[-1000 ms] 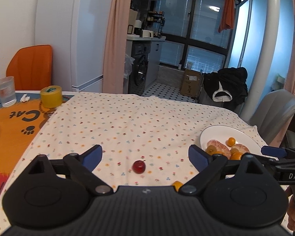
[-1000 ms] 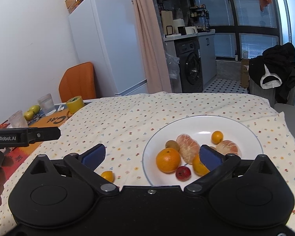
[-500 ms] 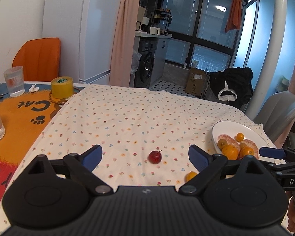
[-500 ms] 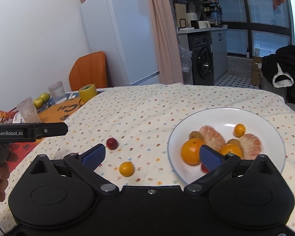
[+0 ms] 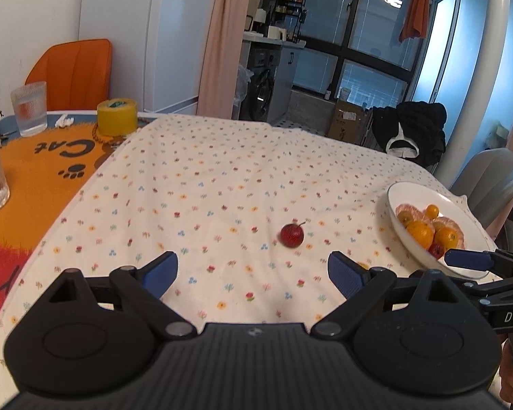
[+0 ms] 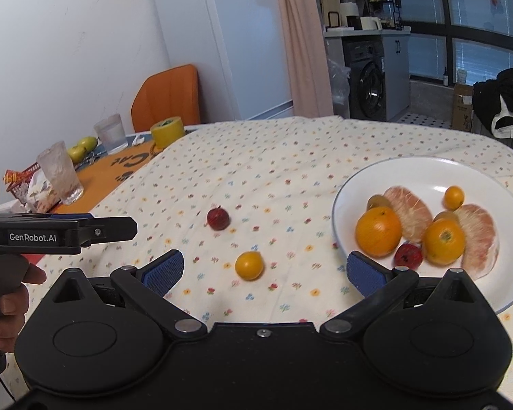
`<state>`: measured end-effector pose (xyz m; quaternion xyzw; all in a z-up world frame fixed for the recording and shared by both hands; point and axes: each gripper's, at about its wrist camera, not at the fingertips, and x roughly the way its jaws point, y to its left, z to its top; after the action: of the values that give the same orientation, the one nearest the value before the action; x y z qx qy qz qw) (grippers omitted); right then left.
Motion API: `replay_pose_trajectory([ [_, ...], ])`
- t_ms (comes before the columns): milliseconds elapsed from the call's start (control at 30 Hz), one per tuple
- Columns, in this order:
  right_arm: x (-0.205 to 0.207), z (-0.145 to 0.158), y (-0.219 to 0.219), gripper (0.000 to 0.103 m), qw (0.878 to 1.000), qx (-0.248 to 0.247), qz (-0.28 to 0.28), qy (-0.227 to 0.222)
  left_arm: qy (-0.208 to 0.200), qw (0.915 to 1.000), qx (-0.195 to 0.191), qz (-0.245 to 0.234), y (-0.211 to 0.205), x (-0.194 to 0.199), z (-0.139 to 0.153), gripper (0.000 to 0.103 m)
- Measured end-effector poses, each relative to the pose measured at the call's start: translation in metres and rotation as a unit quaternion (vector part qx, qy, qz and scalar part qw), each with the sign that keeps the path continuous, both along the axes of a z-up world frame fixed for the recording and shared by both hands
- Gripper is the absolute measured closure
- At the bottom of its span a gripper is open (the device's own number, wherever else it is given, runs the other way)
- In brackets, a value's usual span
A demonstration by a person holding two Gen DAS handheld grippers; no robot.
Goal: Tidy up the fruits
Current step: 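Withdraw both open grippers toward the remaining red plum and kumquat, then close the right gripper on the kumquat while the left gripper grasps the red plum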
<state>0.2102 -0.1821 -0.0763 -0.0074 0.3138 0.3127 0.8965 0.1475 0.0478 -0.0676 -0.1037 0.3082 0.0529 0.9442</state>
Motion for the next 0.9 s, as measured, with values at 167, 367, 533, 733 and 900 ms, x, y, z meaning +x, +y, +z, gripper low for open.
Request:
replay_pose_trajectory([
  [167, 0.0, -0.007, 0.009, 0.001, 1.0, -0.003, 0.01, 0.007, 0.005, 1.0, -0.006, 0.001, 0.005, 0.0, -0.006, 0.01],
  [367, 0.006, -0.014, 0.019, 0.01, 1.0, -0.007, 0.023, 0.015, 0.008, 1.0, -0.001, -0.005, 0.007, 0.005, -0.012, 0.01],
  [533, 0.014, -0.022, 0.028, 0.023, 0.999, -0.011, 0.03, 0.024, 0.007, 0.9999, -0.006, -0.01, 0.009, 0.01, -0.016, 0.01],
  [733, 0.027, -0.032, 0.039, 0.07, 0.998, -0.031, 0.049, 0.034, 0.007, 0.9999, -0.003, -0.014, 0.01, 0.022, -0.02, 0.011],
  [900, 0.032, -0.027, 0.041, 0.081, 0.997, -0.032, 0.062, 0.029, -0.001, 0.9998, -0.002, -0.02, 0.007, 0.034, -0.02, 0.013],
])
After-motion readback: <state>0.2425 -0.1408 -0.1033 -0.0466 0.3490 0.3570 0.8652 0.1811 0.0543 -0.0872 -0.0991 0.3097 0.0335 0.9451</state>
